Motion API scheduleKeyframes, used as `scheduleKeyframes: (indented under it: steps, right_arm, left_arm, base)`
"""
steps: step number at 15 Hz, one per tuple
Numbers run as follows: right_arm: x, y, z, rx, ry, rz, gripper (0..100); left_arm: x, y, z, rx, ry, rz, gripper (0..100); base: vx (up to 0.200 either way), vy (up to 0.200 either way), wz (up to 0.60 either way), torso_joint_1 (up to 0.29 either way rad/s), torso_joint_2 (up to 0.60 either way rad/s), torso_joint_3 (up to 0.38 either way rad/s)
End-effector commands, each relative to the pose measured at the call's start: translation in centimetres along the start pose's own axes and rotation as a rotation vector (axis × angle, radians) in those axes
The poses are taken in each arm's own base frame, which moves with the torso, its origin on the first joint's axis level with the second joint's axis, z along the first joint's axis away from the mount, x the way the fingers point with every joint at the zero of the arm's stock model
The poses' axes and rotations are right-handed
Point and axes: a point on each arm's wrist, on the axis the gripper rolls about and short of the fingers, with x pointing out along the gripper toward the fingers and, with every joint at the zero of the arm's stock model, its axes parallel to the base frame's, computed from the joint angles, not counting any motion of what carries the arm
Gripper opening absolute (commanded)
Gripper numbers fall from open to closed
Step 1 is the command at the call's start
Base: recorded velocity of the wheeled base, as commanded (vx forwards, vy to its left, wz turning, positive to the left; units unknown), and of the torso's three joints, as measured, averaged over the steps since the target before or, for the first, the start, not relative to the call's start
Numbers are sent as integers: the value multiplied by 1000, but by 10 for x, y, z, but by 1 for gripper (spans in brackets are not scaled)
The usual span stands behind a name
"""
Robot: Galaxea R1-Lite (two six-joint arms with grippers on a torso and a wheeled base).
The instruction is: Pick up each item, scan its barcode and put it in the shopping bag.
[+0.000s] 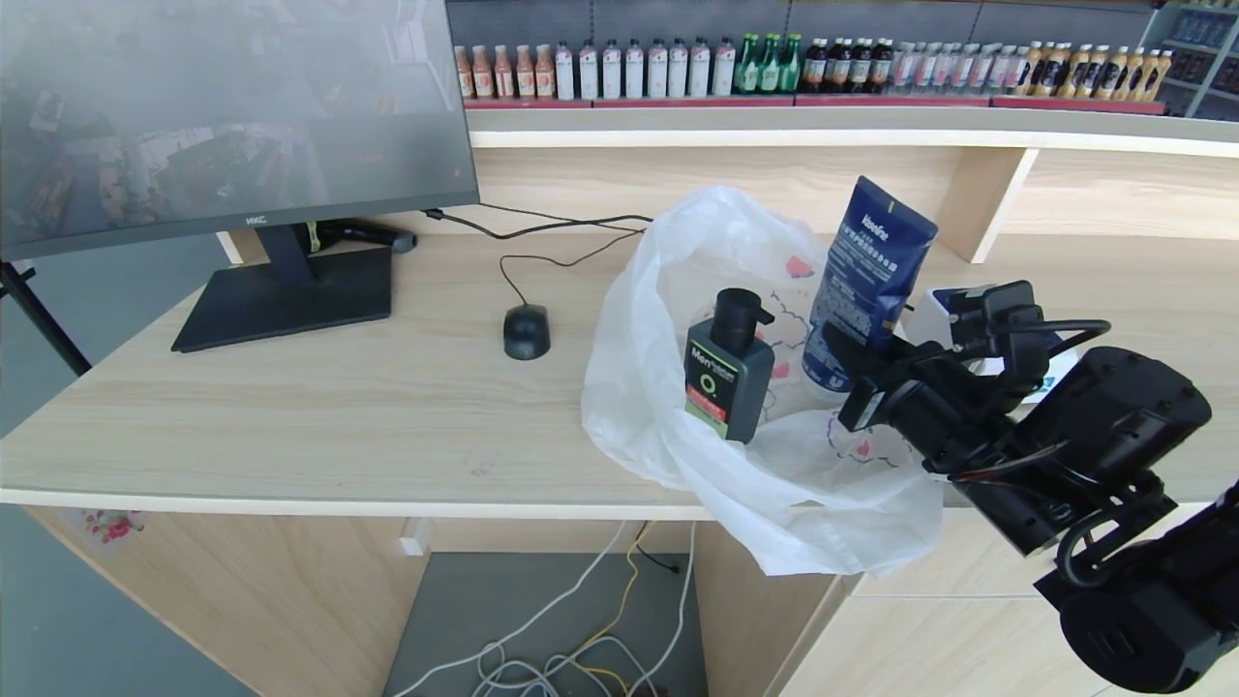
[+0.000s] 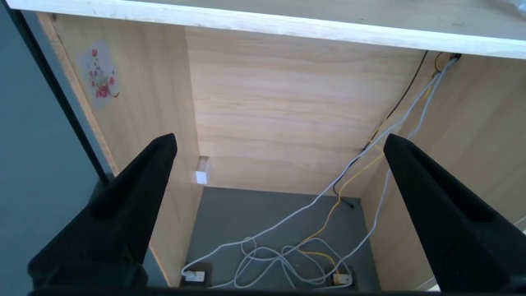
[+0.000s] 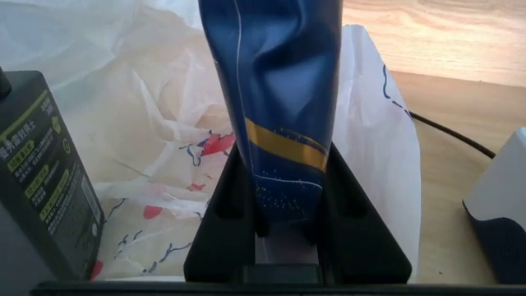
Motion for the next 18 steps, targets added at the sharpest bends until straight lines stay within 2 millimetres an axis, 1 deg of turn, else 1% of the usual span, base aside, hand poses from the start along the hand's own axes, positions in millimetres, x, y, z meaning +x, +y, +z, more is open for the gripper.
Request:
scheduleKeyframes:
  steps: [1, 4, 5, 9, 14, 16, 18]
  right_arm:
    - [-3, 0, 2, 1, -3, -1, 0]
    - [-3, -3, 2, 2, -4, -8, 0]
    - [-3, -3, 2, 3, -4, -10, 100]
    - [-3, -3, 3, 5, -5, -11, 100]
    - [-5, -4, 9, 6, -25, -12, 100]
    - [-10, -5, 16, 6, -42, -15, 100]
    - [-21, -5, 23, 7, -50, -12, 100]
  left_arm:
    - [0, 0, 0, 0, 0, -1, 100]
    - [0, 0, 0, 0, 0, -1, 100]
    - [0, 0, 0, 0, 0, 0, 100]
    - [0, 0, 0, 0, 0, -1, 100]
    - [0, 0, 0, 0, 0, -1, 100]
    - [0, 0, 0, 0, 0, 0, 100]
    - [0, 0, 0, 0, 0, 0, 100]
  base:
    - [0, 0, 0, 0, 0, 0]
    - [0, 0, 0, 0, 0, 0]
    - [0, 0, 0, 0, 0, 0]
    - [0, 0, 0, 0, 0, 0]
    - [0, 0, 0, 0, 0, 0]
    - [0, 0, 0, 0, 0, 0]
    - [0, 0, 0, 0, 0, 0]
